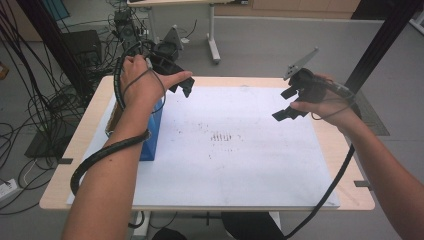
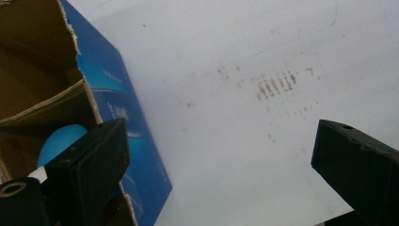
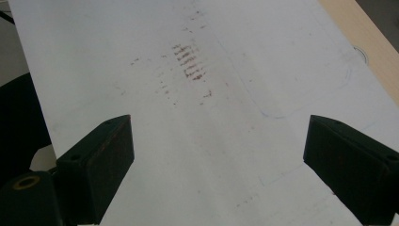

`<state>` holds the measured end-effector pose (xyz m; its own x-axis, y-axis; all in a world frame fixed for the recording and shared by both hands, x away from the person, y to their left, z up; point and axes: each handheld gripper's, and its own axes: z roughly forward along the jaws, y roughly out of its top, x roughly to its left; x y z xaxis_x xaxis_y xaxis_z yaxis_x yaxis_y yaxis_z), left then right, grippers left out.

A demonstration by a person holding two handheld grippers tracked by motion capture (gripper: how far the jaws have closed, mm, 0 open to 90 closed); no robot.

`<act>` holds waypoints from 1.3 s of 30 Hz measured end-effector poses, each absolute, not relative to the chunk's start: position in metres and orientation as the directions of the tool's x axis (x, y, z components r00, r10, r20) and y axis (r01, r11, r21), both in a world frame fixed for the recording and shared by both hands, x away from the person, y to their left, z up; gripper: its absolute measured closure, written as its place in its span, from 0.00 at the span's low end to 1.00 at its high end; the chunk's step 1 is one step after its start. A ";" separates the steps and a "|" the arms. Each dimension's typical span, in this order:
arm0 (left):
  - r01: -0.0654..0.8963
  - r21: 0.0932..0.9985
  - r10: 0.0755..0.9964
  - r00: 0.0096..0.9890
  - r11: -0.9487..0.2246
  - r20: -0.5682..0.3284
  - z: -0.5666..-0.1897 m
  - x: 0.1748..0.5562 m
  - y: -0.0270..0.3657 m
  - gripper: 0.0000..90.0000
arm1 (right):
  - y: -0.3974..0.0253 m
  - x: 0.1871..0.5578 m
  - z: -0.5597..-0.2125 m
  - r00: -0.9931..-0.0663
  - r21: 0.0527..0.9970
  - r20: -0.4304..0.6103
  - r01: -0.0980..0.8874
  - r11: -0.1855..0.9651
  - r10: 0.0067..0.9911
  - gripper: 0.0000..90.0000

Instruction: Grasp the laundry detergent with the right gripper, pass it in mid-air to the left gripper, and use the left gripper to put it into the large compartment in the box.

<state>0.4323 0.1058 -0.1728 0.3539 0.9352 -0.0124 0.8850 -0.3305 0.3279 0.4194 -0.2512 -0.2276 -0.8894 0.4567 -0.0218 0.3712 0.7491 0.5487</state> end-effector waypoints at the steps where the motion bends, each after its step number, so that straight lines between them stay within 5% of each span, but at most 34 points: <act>1: 0.885 0.329 0.936 0.352 -0.329 -0.011 -0.173 0.433 0.106 0.06 | -0.253 0.419 -0.227 -0.886 0.545 -0.022 0.378 0.749 0.463 0.10; 39: 0.889 0.316 0.939 0.344 -0.331 0.014 -0.167 0.449 0.088 0.07 | -0.273 0.421 -0.214 -0.887 0.440 -0.065 0.386 0.811 0.458 0.10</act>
<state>0.4489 0.0881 -0.1668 0.3443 0.9387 0.0141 0.8893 -0.3309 0.3157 0.4209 -0.2729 -0.2141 -0.8867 0.4578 -0.0649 0.3865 0.8108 0.4395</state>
